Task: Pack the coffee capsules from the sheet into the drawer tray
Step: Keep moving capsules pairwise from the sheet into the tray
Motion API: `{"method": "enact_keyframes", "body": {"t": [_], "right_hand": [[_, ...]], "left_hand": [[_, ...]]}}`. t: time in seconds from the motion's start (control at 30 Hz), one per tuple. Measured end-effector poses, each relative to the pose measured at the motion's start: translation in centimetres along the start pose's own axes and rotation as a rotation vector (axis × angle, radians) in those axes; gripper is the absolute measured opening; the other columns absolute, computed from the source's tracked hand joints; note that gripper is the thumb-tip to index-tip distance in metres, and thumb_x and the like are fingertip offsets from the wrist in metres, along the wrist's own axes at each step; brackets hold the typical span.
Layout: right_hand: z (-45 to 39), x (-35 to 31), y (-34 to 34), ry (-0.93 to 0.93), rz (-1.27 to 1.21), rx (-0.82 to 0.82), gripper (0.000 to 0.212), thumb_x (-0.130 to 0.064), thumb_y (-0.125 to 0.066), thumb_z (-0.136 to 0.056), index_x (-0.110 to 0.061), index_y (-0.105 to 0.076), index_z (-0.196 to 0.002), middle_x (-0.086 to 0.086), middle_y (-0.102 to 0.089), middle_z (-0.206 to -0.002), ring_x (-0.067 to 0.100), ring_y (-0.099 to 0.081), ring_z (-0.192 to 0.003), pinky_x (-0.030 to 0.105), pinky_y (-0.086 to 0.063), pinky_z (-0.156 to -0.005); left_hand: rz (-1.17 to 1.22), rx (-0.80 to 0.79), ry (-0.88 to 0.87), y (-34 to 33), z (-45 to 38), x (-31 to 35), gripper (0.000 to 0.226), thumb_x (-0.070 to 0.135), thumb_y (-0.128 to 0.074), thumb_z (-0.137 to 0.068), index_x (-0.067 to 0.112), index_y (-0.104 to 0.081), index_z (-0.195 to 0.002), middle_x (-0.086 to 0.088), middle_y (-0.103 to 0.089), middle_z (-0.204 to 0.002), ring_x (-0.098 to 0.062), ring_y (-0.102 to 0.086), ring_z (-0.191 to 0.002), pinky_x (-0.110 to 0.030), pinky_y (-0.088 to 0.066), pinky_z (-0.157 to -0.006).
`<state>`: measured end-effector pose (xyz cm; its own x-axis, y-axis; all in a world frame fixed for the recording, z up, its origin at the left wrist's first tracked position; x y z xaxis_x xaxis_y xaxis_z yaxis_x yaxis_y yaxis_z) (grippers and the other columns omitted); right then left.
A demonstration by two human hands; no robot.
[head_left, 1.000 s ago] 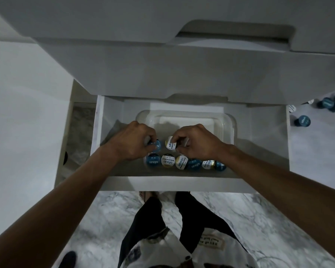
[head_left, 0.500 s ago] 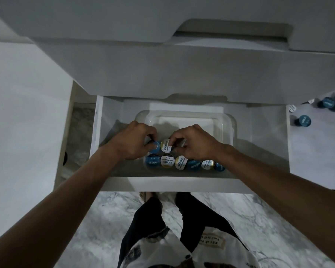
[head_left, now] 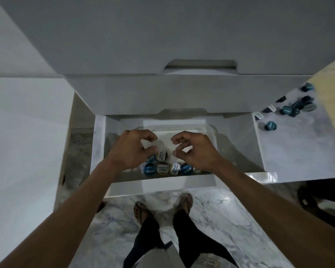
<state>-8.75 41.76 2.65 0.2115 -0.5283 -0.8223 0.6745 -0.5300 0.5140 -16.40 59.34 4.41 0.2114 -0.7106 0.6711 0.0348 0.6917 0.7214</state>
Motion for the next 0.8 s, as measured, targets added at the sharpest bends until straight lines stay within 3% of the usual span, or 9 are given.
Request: {"method": "enact_keyframes", "body": {"t": [0.13, 0.27, 0.37, 0.6, 0.8], "right_hand": [[2.5, -0.9, 2.2, -0.003, -0.122, 0.108, 0.039, -0.021, -0.082, -0.076, -0.019, -0.068, -0.112, -0.003, -0.070, -0.103, 0.005, -0.069, -0.081, 0.018, -0.057, -0.075], [6.2, -0.6, 6.2, 0.007, -0.178, 0.184, 0.039, -0.027, -0.081, -0.078, -0.020, -0.068, -0.114, -0.003, -0.071, -0.103, 0.006, -0.068, -0.083, 0.020, -0.057, -0.078], [9.8, 0.5, 11.4, 0.036, -0.179, 0.253, 0.039, -0.031, -0.080, -0.079, -0.020, -0.068, -0.114, -0.005, -0.072, -0.101, 0.006, -0.068, -0.085, 0.018, -0.056, -0.078], [20.8, 9.5, 26.5, -0.024, -0.086, 0.509, 0.030, -0.033, -0.075, -0.083, -0.019, -0.071, -0.109, -0.010, -0.072, -0.088, 0.000, -0.066, -0.078, 0.008, -0.050, -0.070], [26.1, 17.1, 36.2, -0.162, -0.025, 0.597, 0.028, -0.033, -0.072, -0.087, -0.020, -0.069, -0.111, -0.014, -0.069, -0.082, -0.009, -0.063, -0.073, 0.006, -0.048, -0.056]], "left_hand": [[0.040, 0.050, 0.016, -0.2, 0.0, 3.3, 0.030, 0.035, -0.076, -0.081, 0.024, -0.070, -0.108, 0.015, -0.067, -0.100, 0.001, -0.064, -0.062, -0.007, -0.044, -0.067], [0.026, 0.090, -0.016, -1.3, 0.1, 8.8, 0.026, 0.038, -0.077, -0.080, 0.028, -0.072, -0.102, 0.014, -0.072, -0.101, 0.000, -0.066, -0.062, -0.023, -0.054, -0.073], [0.056, 0.119, -0.048, -2.7, -0.8, 14.8, 0.022, 0.037, -0.077, -0.080, 0.027, -0.072, -0.100, 0.017, -0.071, -0.097, -0.001, -0.067, -0.061, -0.015, -0.050, -0.065], [0.126, 0.132, -0.172, -12.5, -4.4, 32.1, 0.018, 0.034, -0.078, -0.079, 0.024, -0.073, -0.094, 0.013, -0.072, -0.092, -0.005, -0.068, -0.060, -0.032, -0.059, -0.067], [0.086, 0.044, -0.186, -21.6, -7.9, 40.4, 0.025, 0.040, -0.076, -0.080, 0.028, -0.071, -0.101, 0.015, -0.071, -0.101, -0.002, -0.068, -0.062, -0.039, -0.059, -0.075]]}}
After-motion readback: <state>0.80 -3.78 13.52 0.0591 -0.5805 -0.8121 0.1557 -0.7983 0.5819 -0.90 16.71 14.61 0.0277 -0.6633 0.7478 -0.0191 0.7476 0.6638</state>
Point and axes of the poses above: each hand's wrist, its own z-axis away from the middle knuckle, its own y-axis out of the back of the hand, x = y × z, the point moved 7 cm from there along -z, towards the middle knuckle
